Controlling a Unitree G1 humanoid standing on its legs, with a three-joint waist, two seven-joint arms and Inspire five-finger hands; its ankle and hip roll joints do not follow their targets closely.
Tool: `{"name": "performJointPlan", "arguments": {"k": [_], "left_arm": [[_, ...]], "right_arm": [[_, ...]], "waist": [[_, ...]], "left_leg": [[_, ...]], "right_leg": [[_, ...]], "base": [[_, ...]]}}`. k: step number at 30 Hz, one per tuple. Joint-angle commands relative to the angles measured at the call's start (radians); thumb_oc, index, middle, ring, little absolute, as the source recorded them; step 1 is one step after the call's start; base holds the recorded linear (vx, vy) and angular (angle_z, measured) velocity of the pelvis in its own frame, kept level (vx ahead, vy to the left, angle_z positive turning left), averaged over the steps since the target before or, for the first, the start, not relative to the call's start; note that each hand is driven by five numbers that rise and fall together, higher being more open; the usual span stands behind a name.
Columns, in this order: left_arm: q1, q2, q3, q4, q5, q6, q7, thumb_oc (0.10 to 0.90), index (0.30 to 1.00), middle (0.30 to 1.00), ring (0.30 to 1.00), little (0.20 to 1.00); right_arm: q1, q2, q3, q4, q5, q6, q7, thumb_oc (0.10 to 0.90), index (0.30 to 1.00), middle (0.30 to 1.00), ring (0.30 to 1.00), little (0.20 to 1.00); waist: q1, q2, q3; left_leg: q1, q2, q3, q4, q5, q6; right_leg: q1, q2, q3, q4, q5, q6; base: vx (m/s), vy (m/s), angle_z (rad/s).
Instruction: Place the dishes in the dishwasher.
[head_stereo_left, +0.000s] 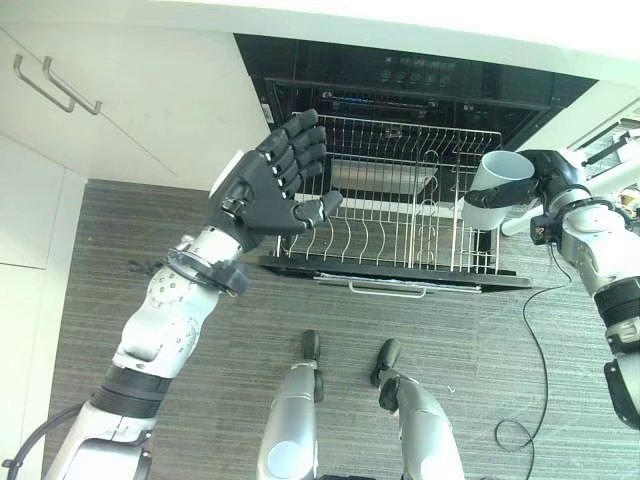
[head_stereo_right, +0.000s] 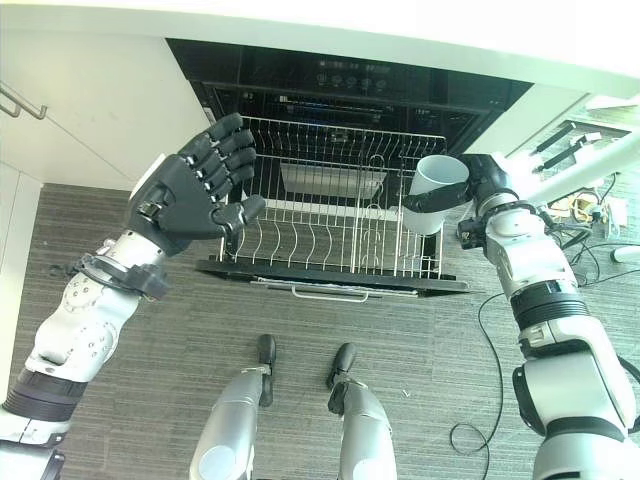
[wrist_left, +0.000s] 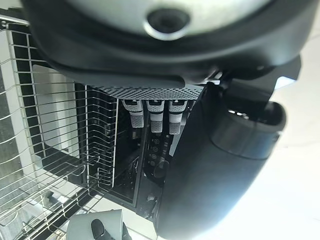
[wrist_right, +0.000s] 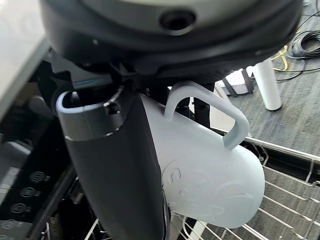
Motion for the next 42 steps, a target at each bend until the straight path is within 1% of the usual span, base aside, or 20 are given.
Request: {"name": "performJointPlan", "arguments": {"k": [1,3,8,11,13,14,15,19,23,28,32,33,35,36,38,39,41,42], "left_arm": [[-0.086,0.008,-0.009,-0.074,-0.057,-0.137,-0.013,0.8,0.9,0.9,0.9,0.9],[-0.08,0.008,-0.009,-0.078,-0.062,-0.143,-0.006,0.8,0.9,0.9,0.9,0.9],[-0.086,0.007,-0.007,-0.081,-0.073,-0.161,-0.002,0.8,0.9,0.9,0.9,0.9],[-0.092,0.007,-0.006,-0.079,-0.082,-0.169,0.001,0.8,0.9,0.9,0.9,0.9],[-0.088,0.001,-0.004,-0.082,-0.081,-0.175,0.004,0.8,0.9,0.9,0.9,0.9],[-0.089,0.0,-0.004,-0.081,-0.085,-0.18,0.006,0.8,0.9,0.9,0.9,0.9],[-0.087,0.0,-0.004,-0.082,-0.086,-0.184,0.008,0.8,0.9,0.9,0.9,0.9],[-0.082,0.001,-0.001,-0.089,-0.086,-0.193,0.011,0.8,0.9,0.9,0.9,0.9],[-0.074,0.005,0.0,-0.093,-0.086,-0.195,0.008,0.8,0.9,0.9,0.9,0.9],[-0.067,0.013,0.002,-0.097,-0.085,-0.194,0.003,0.8,0.9,0.9,0.9,0.9],[-0.063,0.017,0.004,-0.099,-0.084,-0.196,0.003,0.8,0.9,0.9,0.9,0.9],[-0.056,0.017,0.007,-0.104,-0.081,-0.194,0.004,0.8,0.9,0.9,0.9,0.9],[-0.056,0.02,0.004,-0.103,-0.084,-0.197,0.009,0.8,0.9,0.9,0.9,0.9],[-0.051,0.009,0.001,-0.103,-0.077,-0.201,0.01,0.8,0.9,0.9,0.9,0.9],[-0.042,0.0,0.0,-0.099,-0.071,-0.212,0.003,0.8,0.9,0.9,0.9,0.9],[-0.036,-0.01,-0.001,-0.106,-0.066,-0.216,0.006,0.8,0.9,0.9,0.9,0.9],[-0.034,-0.014,-0.001,-0.105,-0.064,-0.218,0.005,0.8,0.9,0.9,0.9,0.9],[-0.031,-0.013,-0.002,-0.103,-0.067,-0.222,0.004,0.8,0.9,0.9,0.9,0.9]], "right_arm": [[-0.151,-0.066,0.038,0.002,0.01,-0.076,-0.02,0.4,0.3,0.3,0.3,0.3],[-0.159,-0.067,0.043,0.013,0.017,-0.068,-0.019,0.4,0.3,0.3,0.3,0.3],[-0.187,-0.064,0.063,0.055,0.008,-0.074,-0.002,0.4,0.3,0.3,0.3,0.3],[-0.208,-0.059,0.079,0.081,-0.016,-0.081,0.006,0.4,0.3,0.3,0.3,0.3],[-0.214,-0.054,0.087,0.089,-0.018,-0.073,-0.008,0.4,0.3,0.3,0.3,0.3],[-0.219,-0.05,0.087,0.102,-0.026,-0.082,-0.022,0.706,0.759,0.759,0.759,0.759],[-0.221,-0.05,0.087,0.104,-0.041,-0.083,-0.023,0.8,0.9,0.9,0.9,0.9],[-0.229,-0.06,0.089,0.093,-0.073,-0.095,-0.041,0.8,0.9,0.9,0.9,0.9],[-0.237,-0.07,0.084,0.068,-0.071,-0.102,-0.049,0.8,0.9,0.9,0.9,0.9],[-0.237,-0.079,0.08,0.043,-0.082,-0.135,-0.048,0.8,0.9,0.9,0.9,0.9],[-0.245,-0.086,0.095,0.007,-0.136,-0.128,-0.05,0.8,0.9,0.9,0.9,0.9],[-0.244,-0.091,0.096,-0.014,-0.129,-0.143,-0.06,0.8,0.9,0.9,0.9,0.9],[-0.243,-0.08,0.068,-0.05,-0.094,-0.206,-0.12,0.8,0.9,0.9,0.9,0.9],[-0.233,-0.067,0.042,-0.072,-0.098,-0.238,-0.143,0.8,0.9,0.9,0.9,0.9],[-0.221,-0.06,0.032,-0.095,-0.134,-0.266,-0.159,0.8,0.9,0.9,0.9,0.9],[-0.208,-0.054,0.019,-0.118,-0.142,-0.293,-0.178,0.8,0.9,0.9,0.9,0.9],[-0.199,-0.051,0.012,-0.124,-0.105,-0.295,-0.183,0.8,0.9,0.9,0.9,0.9],[-0.173,-0.043,-0.002,-0.123,-0.133,-0.244,-0.156,0.8,0.9,0.9,0.9,0.9]], "waist": [[0.001,0.023,-0.079],[0.001,0.028,-0.075],[0.004,0.041,-0.065],[0.004,0.053,-0.059],[0.004,0.063,-0.054],[0.003,0.069,-0.051],[0.003,0.072,-0.05],[-0.001,0.075,-0.044],[-0.003,0.069,-0.045],[-0.003,0.062,-0.048],[-0.003,0.058,-0.051],[-0.004,0.057,-0.053],[-0.005,0.06,-0.054],[-0.007,0.062,-0.056],[-0.009,0.066,-0.06],[-0.01,0.071,-0.062],[-0.011,0.073,-0.063],[-0.013,0.074,-0.064]], "left_leg": [[0.057,0.061,-0.04,-0.025,-0.111,-0.081],[0.055,0.058,-0.04,-0.025,-0.111,-0.08],[0.049,0.052,-0.038,-0.025,-0.109,-0.08],[0.043,0.046,-0.038,-0.025,-0.108,-0.078],[0.038,0.043,-0.038,-0.025,-0.104,-0.078],[0.036,0.042,-0.038,-0.025,-0.104,-0.077],[0.034,0.042,-0.037,-0.025,-0.104,-0.077],[0.031,0.041,-0.035,-0.025,-0.103,-0.078],[0.034,0.042,-0.034,-0.025,-0.104,-0.077],[0.037,0.043,-0.033,-0.025,-0.105,-0.077],[0.038,0.046,-0.031,-0.025,-0.104,-0.078],[0.04,0.047,-0.03,-0.025,-0.104,-0.078],[0.041,0.049,-0.03,-0.025,-0.106,-0.078],[0.043,0.048,-0.031,-0.025,-0.108,-0.077],[0.042,0.047,-0.032,-0.025,-0.109,-0.077],[0.041,0.047,-0.032,-0.025,-0.109,-0.076],[0.043,0.047,-0.031,-0.025,-0.109,-0.076],[0.042,0.046,-0.031,-0.025,-0.11,-0.077]], "right_leg": [[0.018,-0.094,0.04,0.005,-0.082,0.144],[0.016,-0.095,0.042,0.005,-0.083,0.143],[0.008,-0.099,0.042,0.005,-0.082,0.142],[0.0,-0.101,0.045,0.005,-0.082,0.142],[-0.005,-0.104,0.046,0.005,-0.08,0.141],[-0.008,-0.106,0.046,0.005,-0.08,0.141],[-0.01,-0.107,0.047,0.005,-0.08,0.142],[-0.016,-0.107,0.05,0.005,-0.078,0.144],[-0.018,-0.102,0.055,0.005,-0.075,0.145],[-0.017,-0.099,0.055,0.005,-0.074,0.146],[-0.016,-0.097,0.056,0.005,-0.074,0.146],[-0.014,-0.097,0.055,0.005,-0.074,0.146],[-0.013,-0.098,0.056,0.005,-0.076,0.146],[-0.012,-0.097,0.058,0.005,-0.078,0.146],[-0.014,-0.096,0.061,0.005,-0.079,0.145],[-0.014,-0.096,0.062,0.005,-0.08,0.145],[-0.013,-0.097,0.061,0.005,-0.08,0.144],[-0.014,-0.096,0.065,0.005,-0.08,0.146]], "base": [[-0.02,0.033,0.02],[0.0,0.0,0.0],[-0.01,0.029,0.01],[-0.03,0.029,0.02],[-0.04,0.052,0.05],[-0.05,0.063,0.01],[-0.03,0.045,0.02],[-0.04,0.031,0.0],[-0.01,0.002,0.0],[0.0,0.0,0.0],[0.0,0.0,0.0],[0.0,0.0,0.0],[0.0,0.0,0.0],[0.0,0.0,0.0],[0.0,0.016,0.0],[-0.01,0.032,0.0],[0.0,0.0,0.0],[0.0,0.0,0.0]]}}
